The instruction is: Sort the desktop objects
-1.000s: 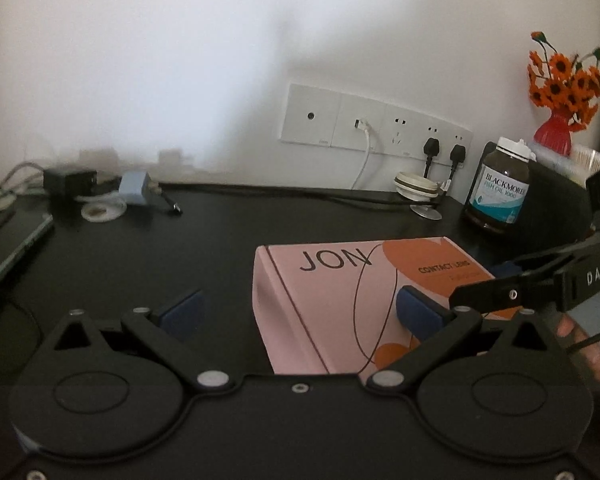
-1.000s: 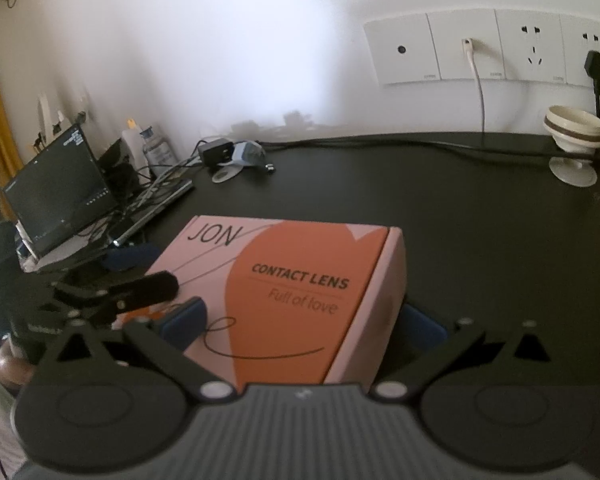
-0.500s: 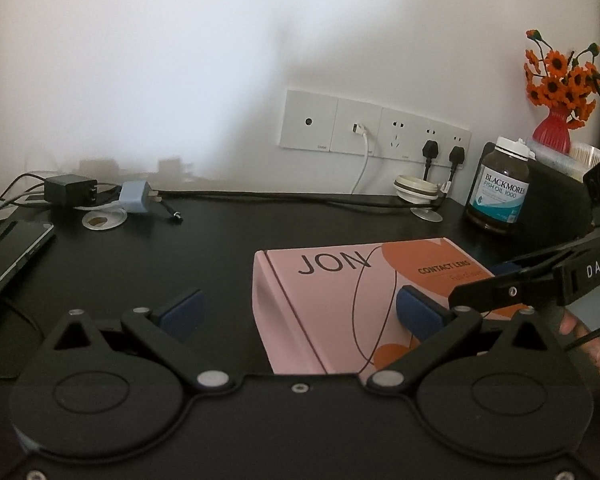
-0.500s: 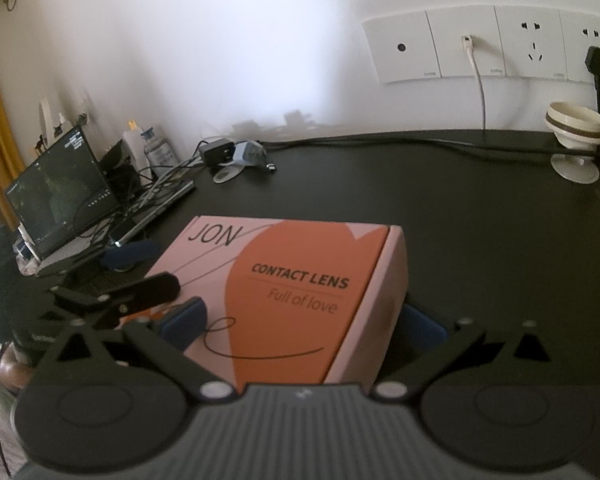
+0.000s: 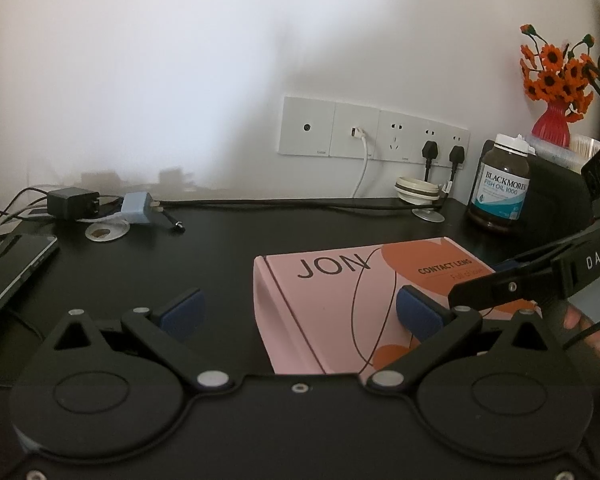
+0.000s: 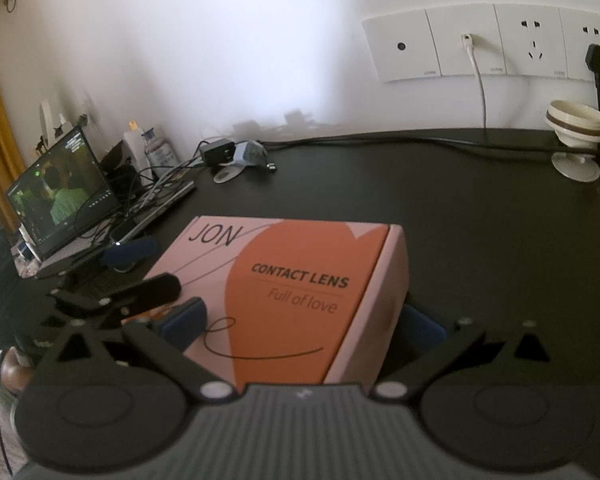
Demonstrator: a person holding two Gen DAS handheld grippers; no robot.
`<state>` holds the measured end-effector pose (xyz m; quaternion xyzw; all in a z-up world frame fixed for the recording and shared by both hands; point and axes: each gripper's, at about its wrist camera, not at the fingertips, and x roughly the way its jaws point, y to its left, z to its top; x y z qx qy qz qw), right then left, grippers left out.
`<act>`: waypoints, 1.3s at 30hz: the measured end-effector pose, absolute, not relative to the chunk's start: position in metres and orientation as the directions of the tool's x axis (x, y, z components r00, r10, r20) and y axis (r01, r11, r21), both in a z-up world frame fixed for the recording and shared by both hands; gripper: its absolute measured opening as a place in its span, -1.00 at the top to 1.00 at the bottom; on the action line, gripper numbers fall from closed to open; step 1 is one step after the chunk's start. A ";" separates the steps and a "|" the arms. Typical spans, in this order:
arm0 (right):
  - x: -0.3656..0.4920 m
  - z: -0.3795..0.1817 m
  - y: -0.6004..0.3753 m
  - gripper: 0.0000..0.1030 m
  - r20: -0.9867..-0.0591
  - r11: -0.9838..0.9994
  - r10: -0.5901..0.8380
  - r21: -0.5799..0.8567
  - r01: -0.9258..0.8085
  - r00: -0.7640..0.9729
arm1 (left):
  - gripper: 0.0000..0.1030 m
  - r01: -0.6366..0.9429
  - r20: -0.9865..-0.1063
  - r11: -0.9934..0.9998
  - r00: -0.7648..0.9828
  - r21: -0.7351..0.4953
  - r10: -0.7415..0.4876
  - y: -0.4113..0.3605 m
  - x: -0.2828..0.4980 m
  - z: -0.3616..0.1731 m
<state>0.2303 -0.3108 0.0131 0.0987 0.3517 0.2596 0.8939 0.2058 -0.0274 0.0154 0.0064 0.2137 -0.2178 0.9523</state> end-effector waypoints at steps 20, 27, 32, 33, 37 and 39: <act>0.221 0.032 -0.310 -0.99 -0.571 0.865 0.492 0.237 -0.442 0.657 | -1.00 0.424 -0.400 0.904 0.821 -0.051 -0.407 -0.029 0.204 0.017; 0.193 0.050 -0.298 -0.99 -0.480 0.809 0.546 0.090 -0.581 0.686 | -1.00 0.427 -0.404 0.902 0.816 -0.062 -0.414 -0.027 0.206 0.017; 0.182 0.051 -0.284 -0.99 -0.475 0.769 0.565 0.006 -0.639 0.675 | -1.00 0.426 -0.405 0.902 0.815 -0.066 -0.415 -0.027 0.206 0.017; 0.180 0.050 -0.280 -0.99 -0.474 0.767 0.561 -0.013 -0.642 0.679 | -1.00 0.426 -0.405 0.902 0.815 -0.066 -0.414 -0.027 0.206 0.017; 0.174 0.045 -0.268 -0.99 -0.486 0.758 0.537 -0.082 -0.647 0.690 | -1.00 0.425 -0.405 0.903 0.816 -0.064 -0.413 -0.027 0.206 0.018; 0.173 0.040 -0.265 -0.99 -0.510 0.747 0.528 -0.101 -0.657 0.679 | -1.00 0.425 -0.406 0.903 0.815 -0.065 -0.413 -0.028 0.206 0.018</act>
